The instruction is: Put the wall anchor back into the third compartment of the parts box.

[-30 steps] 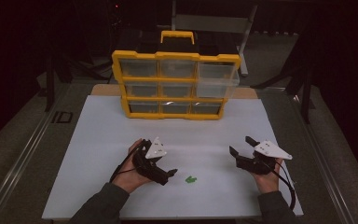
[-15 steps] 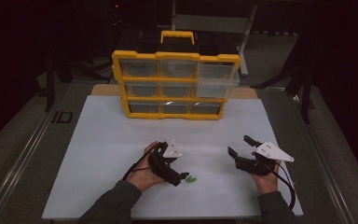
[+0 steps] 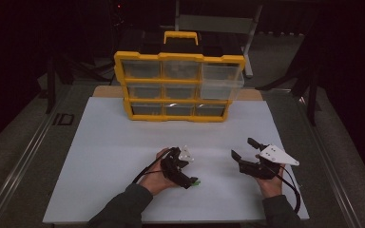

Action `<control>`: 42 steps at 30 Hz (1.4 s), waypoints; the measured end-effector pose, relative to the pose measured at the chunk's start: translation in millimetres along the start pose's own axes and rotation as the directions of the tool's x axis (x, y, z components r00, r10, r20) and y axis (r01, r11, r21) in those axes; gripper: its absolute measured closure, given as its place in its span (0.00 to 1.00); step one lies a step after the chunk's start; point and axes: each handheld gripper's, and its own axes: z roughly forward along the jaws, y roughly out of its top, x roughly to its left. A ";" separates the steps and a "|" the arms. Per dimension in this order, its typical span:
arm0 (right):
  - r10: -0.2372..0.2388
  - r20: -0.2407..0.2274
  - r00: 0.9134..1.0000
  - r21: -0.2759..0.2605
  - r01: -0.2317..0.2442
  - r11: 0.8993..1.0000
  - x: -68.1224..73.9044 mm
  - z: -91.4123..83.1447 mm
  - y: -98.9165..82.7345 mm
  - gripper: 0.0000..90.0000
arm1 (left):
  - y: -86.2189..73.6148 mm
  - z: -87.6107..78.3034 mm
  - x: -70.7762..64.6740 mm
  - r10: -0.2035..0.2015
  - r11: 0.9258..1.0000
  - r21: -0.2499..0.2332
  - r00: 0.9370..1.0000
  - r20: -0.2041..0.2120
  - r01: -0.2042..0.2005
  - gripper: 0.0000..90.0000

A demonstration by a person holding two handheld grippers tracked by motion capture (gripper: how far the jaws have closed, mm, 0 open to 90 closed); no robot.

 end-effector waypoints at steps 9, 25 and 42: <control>0.000 0.002 1.000 0.006 0.000 1.000 -0.9 0.6 -1.0 0.23 | -1.2 4.9 -0.9 0.035 0.997 0.065 0.999 -0.003 -0.035 0.34; -0.009 0.003 1.000 0.022 0.009 1.000 -0.8 2.5 -2.5 0.23 | 6.8 0.9 -1.8 0.118 0.984 0.132 0.992 0.051 -0.123 0.72; -0.006 -0.005 1.000 0.022 0.007 1.000 -1.5 1.6 -2.1 0.24 | 12.6 0.9 3.6 0.133 0.972 0.182 0.986 0.106 -0.150 0.94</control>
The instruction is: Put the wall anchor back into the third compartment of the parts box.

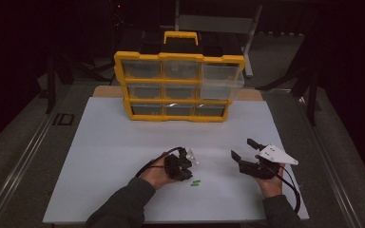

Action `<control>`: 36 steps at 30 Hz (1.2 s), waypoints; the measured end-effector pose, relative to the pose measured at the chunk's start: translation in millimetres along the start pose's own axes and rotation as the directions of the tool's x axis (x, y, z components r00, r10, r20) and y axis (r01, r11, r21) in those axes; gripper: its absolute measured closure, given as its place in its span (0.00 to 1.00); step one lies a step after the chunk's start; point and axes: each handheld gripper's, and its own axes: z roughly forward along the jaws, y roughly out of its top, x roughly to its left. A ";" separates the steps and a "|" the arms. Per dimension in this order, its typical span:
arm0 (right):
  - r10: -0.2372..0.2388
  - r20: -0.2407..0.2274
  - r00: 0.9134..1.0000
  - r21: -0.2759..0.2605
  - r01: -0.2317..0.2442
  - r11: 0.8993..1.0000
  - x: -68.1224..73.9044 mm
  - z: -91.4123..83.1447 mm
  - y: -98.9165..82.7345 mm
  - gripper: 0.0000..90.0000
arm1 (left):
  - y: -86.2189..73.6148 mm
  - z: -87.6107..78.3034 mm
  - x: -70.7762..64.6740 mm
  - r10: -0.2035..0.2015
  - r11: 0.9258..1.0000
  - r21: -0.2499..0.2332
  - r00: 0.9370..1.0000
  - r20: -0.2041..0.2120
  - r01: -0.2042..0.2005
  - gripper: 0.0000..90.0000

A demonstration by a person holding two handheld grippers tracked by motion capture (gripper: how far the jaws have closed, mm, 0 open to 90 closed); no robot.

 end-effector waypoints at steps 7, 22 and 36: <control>-0.001 -0.005 1.000 0.001 0.001 1.000 0.2 0.2 -0.1 0.24 | -6.4 -5.0 4.0 0.014 1.000 0.014 1.000 0.014 -0.014 0.94; 0.000 -0.010 1.000 0.000 0.000 1.000 0.6 0.2 -0.2 0.24 | -22.4 -30.0 21.4 -0.064 0.998 -0.023 0.998 -0.002 0.064 0.94; 0.005 -0.012 1.000 -0.002 -0.005 1.000 0.4 0.1 -0.5 0.24 | -25.8 -75.4 39.9 -0.082 0.993 -0.082 0.996 -0.030 0.080 0.94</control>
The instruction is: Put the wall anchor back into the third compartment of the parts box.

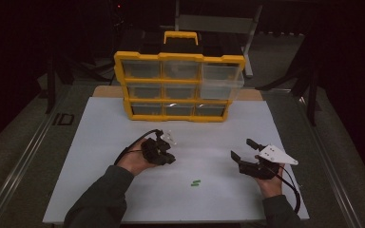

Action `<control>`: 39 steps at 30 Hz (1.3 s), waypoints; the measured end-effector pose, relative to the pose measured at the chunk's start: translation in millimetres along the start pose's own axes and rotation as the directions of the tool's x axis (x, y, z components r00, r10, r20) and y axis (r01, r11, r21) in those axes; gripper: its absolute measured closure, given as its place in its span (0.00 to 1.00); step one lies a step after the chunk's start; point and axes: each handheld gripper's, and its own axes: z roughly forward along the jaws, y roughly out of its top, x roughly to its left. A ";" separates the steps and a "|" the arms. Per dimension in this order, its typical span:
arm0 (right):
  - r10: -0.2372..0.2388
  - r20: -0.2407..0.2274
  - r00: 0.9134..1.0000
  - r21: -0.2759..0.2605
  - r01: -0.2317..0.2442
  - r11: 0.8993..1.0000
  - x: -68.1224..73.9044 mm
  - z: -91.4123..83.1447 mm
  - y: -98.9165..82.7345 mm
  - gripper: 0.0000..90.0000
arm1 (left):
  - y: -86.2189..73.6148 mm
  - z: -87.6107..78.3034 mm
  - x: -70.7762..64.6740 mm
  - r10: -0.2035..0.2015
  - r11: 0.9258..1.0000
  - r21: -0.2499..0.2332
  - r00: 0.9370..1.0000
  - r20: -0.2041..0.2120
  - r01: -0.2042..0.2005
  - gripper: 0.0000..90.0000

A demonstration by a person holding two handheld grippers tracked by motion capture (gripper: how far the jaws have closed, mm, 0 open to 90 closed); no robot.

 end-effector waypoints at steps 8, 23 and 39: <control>0.004 -0.001 1.000 0.001 -0.004 1.000 -0.2 -0.1 -0.2 0.24 | 2.3 -22.8 11.7 -0.008 1.000 -0.026 1.000 -0.008 0.008 0.94; -0.001 -0.001 1.000 -0.002 0.001 1.000 -0.5 -0.9 0.0 0.24 | 15.9 -65.7 30.4 0.022 0.996 -0.084 0.999 -0.036 -0.025 0.94; -0.001 -0.004 1.000 -0.003 0.001 1.000 -0.5 -1.3 0.3 0.24 | 51.5 -106.8 41.0 0.054 0.992 -0.111 0.995 -0.084 -0.063 0.94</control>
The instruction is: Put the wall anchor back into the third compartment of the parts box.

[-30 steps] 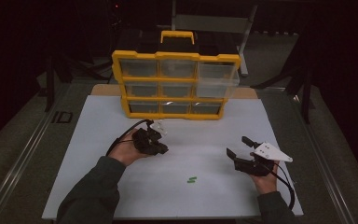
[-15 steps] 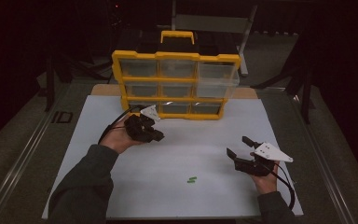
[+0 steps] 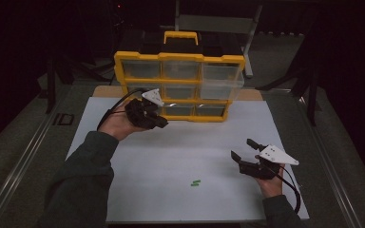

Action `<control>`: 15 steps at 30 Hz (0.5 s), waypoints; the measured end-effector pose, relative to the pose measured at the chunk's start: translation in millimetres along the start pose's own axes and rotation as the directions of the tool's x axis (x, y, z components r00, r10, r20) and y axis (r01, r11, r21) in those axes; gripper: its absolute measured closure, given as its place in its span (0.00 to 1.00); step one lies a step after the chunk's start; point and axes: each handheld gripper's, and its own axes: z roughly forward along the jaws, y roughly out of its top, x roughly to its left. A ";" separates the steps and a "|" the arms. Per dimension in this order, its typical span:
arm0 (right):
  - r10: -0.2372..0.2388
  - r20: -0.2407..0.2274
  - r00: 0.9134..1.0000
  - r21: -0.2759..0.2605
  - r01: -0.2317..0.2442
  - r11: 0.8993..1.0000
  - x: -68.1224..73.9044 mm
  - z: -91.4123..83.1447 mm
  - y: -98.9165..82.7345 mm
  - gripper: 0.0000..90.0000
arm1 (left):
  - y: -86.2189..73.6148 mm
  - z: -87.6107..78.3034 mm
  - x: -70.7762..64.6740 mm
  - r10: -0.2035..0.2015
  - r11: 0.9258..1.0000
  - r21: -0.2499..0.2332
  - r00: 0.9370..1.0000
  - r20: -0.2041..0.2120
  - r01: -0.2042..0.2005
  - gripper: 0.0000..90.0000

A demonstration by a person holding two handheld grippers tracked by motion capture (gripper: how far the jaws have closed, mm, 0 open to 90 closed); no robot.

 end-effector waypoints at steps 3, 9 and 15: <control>0.001 0.000 1.000 -0.001 -0.001 1.000 -0.3 -0.2 -0.1 0.24 | 5.9 -4.2 4.0 -0.002 1.000 -0.015 1.000 -0.001 0.002 0.94; 0.003 0.000 1.000 -0.002 -0.003 1.000 -0.9 -0.4 -0.4 0.24 | 20.2 -13.2 10.6 0.009 0.999 -0.040 1.000 -0.012 -0.009 0.94; 0.005 0.004 1.000 -0.002 -0.005 1.000 -1.6 0.1 -1.0 0.23 | 37.7 -20.8 15.9 0.010 0.997 -0.072 1.000 -0.028 -0.012 0.94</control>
